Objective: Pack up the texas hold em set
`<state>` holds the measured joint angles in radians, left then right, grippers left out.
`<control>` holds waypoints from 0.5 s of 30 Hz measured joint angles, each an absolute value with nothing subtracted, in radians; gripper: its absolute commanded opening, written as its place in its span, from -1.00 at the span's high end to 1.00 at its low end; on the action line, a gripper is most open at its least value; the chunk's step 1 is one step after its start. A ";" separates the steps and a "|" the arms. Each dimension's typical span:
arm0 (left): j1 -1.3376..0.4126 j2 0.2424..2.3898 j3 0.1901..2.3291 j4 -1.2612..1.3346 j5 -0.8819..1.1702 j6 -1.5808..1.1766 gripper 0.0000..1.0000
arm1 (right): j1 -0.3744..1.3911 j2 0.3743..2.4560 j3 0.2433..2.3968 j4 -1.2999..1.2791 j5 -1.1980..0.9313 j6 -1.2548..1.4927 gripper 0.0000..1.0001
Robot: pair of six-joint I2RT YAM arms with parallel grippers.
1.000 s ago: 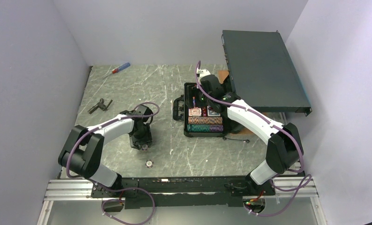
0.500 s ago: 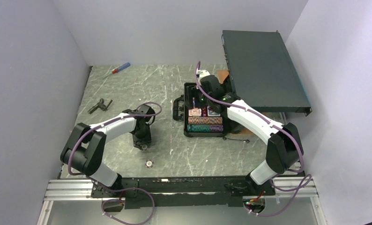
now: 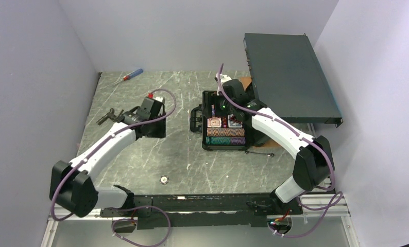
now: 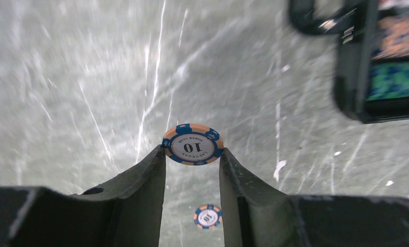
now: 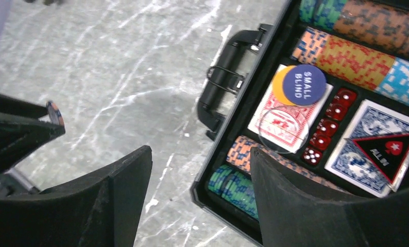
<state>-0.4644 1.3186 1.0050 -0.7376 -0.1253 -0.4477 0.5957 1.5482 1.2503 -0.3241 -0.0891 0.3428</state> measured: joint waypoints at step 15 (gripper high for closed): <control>-0.466 1.071 1.067 -0.509 0.123 -0.017 0.68 | 0.578 1.662 1.526 -0.345 -0.548 0.496 -0.35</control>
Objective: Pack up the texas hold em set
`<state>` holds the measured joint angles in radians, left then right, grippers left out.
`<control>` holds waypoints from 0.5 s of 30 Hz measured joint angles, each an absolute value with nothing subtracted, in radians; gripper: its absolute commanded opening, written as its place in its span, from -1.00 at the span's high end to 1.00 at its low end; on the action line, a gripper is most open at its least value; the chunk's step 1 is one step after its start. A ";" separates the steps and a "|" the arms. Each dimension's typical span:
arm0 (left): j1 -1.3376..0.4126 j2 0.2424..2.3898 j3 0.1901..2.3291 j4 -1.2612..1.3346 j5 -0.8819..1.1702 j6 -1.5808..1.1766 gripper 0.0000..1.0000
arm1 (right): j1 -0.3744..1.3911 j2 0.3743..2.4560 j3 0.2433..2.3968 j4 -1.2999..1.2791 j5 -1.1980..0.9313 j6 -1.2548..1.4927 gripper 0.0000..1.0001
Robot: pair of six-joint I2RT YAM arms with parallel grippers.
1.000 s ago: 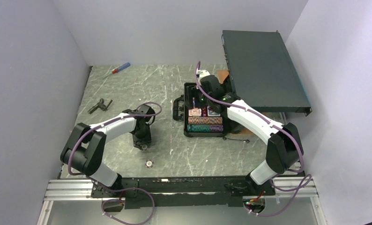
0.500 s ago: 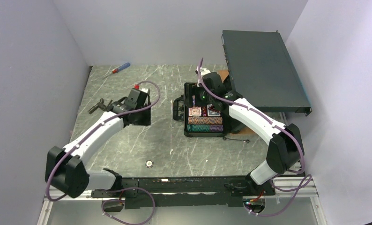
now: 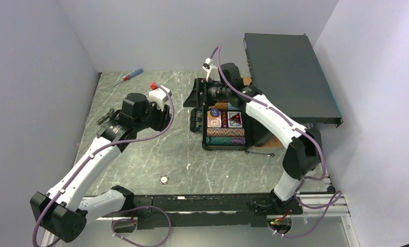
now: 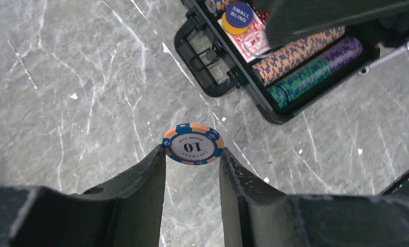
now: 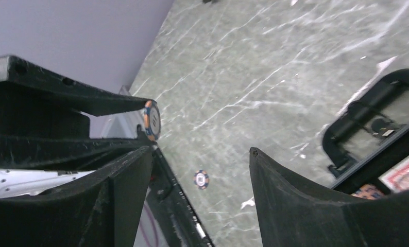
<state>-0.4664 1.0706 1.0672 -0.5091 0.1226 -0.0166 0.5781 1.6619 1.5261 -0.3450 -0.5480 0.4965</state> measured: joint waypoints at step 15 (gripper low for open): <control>-0.497 1.127 1.025 -0.512 0.162 0.046 0.88 | 0.702 1.824 1.596 -0.396 -0.643 0.573 0.04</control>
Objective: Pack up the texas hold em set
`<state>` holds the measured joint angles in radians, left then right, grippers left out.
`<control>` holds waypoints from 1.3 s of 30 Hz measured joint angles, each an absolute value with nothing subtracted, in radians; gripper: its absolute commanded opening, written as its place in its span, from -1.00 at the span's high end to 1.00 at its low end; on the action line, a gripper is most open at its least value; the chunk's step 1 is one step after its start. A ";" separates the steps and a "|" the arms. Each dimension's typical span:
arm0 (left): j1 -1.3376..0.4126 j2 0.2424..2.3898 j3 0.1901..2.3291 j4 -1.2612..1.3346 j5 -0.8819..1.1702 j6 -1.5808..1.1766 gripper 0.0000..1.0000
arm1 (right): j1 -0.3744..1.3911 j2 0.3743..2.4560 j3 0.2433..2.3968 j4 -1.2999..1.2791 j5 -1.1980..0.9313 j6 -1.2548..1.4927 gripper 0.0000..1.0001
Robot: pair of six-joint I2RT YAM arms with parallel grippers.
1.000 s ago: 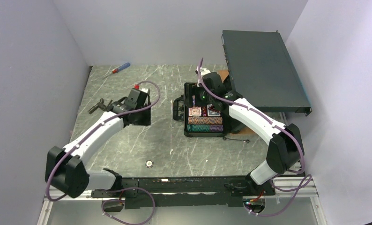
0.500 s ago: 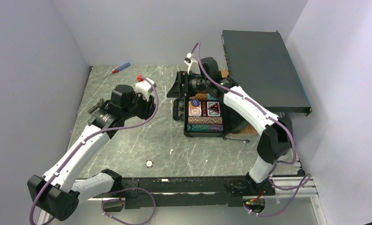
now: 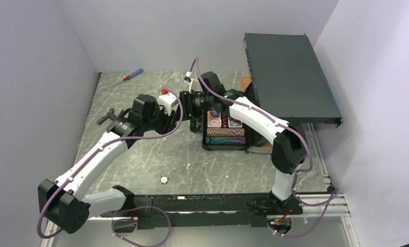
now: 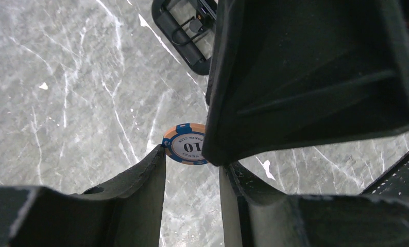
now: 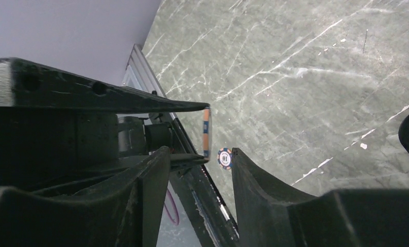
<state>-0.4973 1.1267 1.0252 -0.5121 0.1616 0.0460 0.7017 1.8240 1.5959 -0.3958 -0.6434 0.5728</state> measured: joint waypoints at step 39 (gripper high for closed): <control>-0.524 1.167 1.025 -0.559 0.126 0.028 -0.05 | 0.745 1.887 1.536 -0.320 -0.601 0.648 1.00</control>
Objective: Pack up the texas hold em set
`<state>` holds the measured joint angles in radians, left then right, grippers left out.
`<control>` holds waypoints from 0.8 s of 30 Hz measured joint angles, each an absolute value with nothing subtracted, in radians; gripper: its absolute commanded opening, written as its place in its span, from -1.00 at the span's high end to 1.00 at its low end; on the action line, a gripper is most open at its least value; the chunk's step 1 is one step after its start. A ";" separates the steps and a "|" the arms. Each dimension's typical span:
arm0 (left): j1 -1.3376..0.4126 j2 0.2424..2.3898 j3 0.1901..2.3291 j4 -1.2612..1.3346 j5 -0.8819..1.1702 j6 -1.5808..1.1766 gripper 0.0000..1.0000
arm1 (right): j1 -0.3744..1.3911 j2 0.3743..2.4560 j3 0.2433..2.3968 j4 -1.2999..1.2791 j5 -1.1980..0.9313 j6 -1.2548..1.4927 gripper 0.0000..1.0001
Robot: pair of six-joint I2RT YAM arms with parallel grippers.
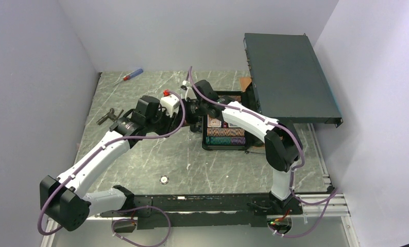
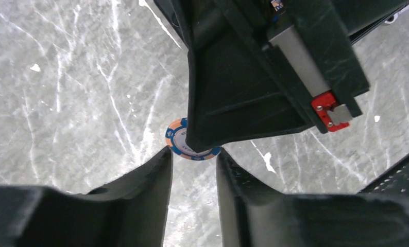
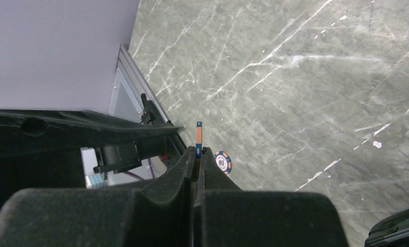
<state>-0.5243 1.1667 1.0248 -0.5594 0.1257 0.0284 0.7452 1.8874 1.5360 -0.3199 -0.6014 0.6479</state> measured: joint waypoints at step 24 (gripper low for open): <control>-0.472 1.006 0.987 -0.494 -0.277 -0.085 -0.61 | 0.560 2.101 1.711 -0.421 0.290 0.464 1.00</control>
